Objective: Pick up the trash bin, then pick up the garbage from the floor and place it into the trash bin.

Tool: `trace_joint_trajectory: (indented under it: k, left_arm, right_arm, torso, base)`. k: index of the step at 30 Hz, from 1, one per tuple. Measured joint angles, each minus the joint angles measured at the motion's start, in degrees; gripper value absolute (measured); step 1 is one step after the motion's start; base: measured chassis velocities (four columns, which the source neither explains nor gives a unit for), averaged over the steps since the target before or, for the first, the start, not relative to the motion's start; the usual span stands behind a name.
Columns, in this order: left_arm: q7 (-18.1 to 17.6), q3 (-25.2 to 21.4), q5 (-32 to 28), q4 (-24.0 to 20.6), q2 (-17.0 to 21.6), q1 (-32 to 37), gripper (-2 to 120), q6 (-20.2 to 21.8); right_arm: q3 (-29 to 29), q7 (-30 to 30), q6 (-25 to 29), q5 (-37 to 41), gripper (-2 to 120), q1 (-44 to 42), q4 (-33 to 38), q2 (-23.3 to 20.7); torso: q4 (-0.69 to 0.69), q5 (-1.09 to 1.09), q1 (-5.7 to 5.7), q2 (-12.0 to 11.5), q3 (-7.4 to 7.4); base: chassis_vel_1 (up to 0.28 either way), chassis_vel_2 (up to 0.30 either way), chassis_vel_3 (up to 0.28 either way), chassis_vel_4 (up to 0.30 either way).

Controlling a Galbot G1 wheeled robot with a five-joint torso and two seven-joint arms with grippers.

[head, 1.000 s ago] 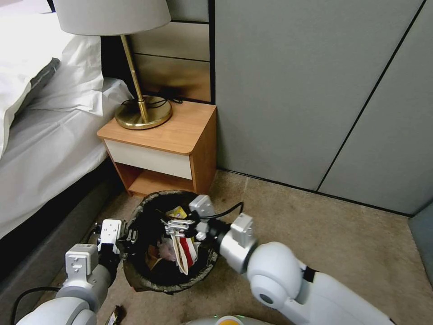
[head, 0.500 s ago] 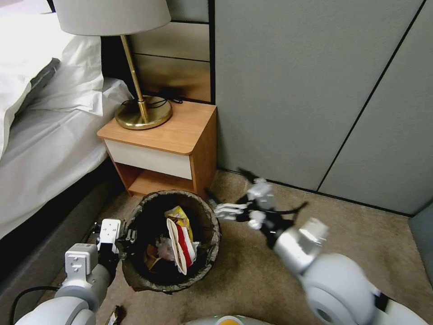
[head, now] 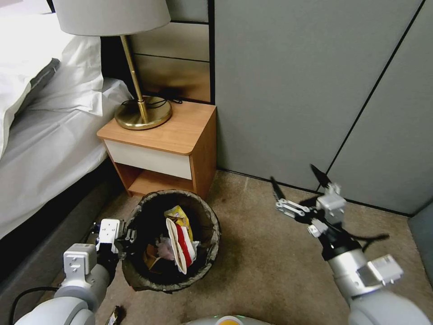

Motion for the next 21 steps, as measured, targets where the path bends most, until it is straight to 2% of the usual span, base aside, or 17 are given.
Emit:
trace_joint_trajectory:
  k: [9, 21]
  left_arm:
    - [0.0, 0.1, 0.0, 0.0, -0.6, -0.3, 3, 0.2]
    - [0.2, 0.0, 0.1, 0.0, -1.5, -0.6, 3, 0.2]
  right_arm:
    - [2.5, -0.4, 4.5, 0.1, 100, -4.1, -1.8, 1.1]
    - [0.3, 4.4, 4.8, 0.0, 100, -5.0, -2.8, 0.6]
  torso:
    - [0.00, 0.00, 0.00, 0.0, 0.00]
    - [0.01, 0.01, 0.00, 0.0, 0.01]
  base:
    - [0.000, 0.000, 0.000, 0.000]
    - [0.038, 0.050, 0.051, 0.042]
